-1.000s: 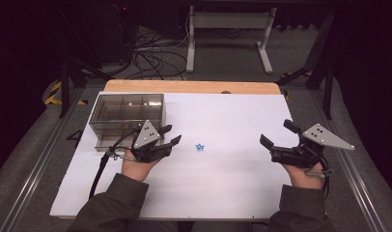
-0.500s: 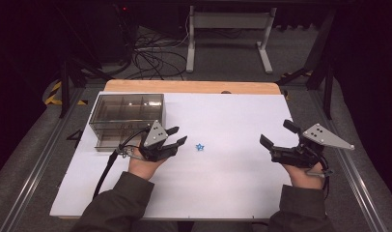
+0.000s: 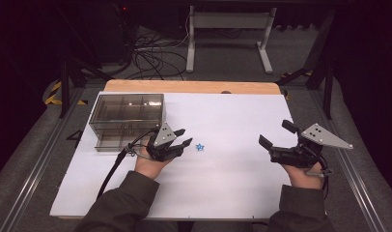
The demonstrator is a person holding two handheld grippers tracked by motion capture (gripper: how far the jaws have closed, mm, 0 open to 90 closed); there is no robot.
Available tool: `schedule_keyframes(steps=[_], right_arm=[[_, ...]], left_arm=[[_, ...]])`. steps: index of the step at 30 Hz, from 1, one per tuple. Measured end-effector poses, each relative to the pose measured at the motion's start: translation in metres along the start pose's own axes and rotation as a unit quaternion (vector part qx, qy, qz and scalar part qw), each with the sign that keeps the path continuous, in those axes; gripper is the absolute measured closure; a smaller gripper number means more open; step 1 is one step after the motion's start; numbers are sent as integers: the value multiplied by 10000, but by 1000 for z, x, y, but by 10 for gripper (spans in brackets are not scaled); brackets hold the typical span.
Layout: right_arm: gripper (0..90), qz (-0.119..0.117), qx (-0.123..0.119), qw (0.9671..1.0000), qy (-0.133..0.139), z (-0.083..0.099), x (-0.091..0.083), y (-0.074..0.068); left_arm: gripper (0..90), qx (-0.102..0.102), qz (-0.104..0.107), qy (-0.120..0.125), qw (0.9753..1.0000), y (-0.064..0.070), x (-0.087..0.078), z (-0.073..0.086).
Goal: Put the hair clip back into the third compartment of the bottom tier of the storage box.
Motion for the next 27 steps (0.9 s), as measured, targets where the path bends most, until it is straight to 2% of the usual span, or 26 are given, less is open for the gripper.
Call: schedule_keyframes(steps=[6, 27], right_arm=[[27, -19, -6, 10000, -2, 0, 0, 0], [28, -44, -5, 10000, 2, 0, 0, -2]], left_arm=[[600, 74, 13, -117, 9999, 1, 7, 3], [642, 102, 178, -417, 9989, 5, 29, 15]])
Point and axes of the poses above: each handheld gripper's, and its own axes: x roughly forward along the jaws, z roughly out of its underside, y roughly to its right, the point moved 8 cm from there along x, roughly forward along the jaws, and after that the axes turned 9 degrees about z, right-handed, at the moved point
